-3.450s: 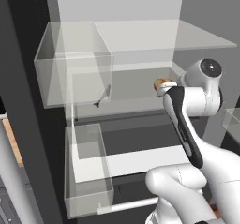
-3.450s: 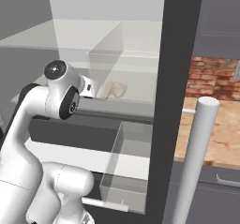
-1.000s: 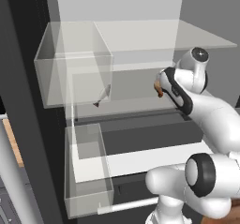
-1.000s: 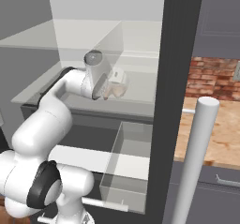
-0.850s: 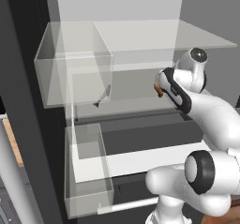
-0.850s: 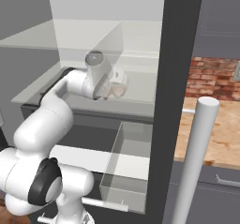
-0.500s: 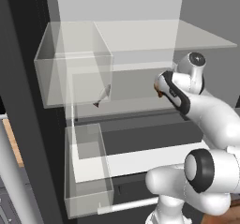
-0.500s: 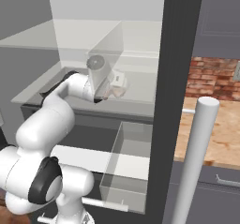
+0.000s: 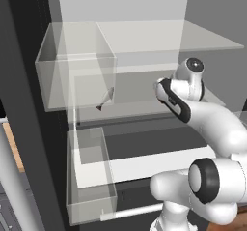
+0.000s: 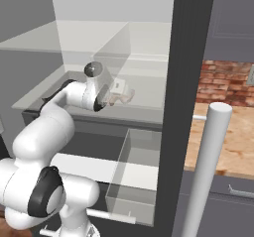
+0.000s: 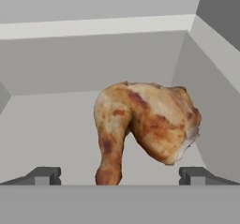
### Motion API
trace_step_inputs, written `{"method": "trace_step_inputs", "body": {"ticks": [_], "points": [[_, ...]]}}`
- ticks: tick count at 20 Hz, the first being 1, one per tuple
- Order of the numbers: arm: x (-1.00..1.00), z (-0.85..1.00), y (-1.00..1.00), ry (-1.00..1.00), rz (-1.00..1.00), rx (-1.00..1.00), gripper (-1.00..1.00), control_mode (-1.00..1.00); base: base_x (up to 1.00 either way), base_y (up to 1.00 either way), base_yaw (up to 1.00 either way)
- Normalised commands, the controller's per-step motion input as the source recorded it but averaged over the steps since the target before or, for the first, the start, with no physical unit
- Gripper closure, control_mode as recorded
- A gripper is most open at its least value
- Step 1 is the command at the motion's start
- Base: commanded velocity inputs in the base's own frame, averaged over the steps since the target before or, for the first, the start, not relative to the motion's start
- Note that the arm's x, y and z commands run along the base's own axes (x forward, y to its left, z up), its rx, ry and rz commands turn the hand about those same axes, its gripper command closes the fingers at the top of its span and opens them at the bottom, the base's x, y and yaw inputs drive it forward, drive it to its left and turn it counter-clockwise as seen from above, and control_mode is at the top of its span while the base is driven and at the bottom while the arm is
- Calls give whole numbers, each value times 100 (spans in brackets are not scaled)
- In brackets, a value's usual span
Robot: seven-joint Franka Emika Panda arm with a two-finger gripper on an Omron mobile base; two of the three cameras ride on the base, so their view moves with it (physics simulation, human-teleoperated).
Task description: Gather the tomato and garlic from the fridge and place them on a tray on the dining counter. Then gather the fish and chicken drumstick from the fridge and place them on the other tray.
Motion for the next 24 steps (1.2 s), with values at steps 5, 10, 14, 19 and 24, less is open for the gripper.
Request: {"method": "trace_step_inputs", "body": {"ticks": [5, 10, 14, 19, 24], "points": [[0, 0, 0, 0, 0, 0, -100, -100, 0, 0, 0], [3, -7, 4, 0, 0, 0, -100, -100, 0, 0, 0], [2, -10, 6, 2, 0, 0, -100, -100, 0, 0, 0], [13, -9, 4, 1, 0, 0, -100, -100, 0, 0, 0], [19, -15, 1, 0, 0, 0, -100, -100, 0, 0, 0]]}}
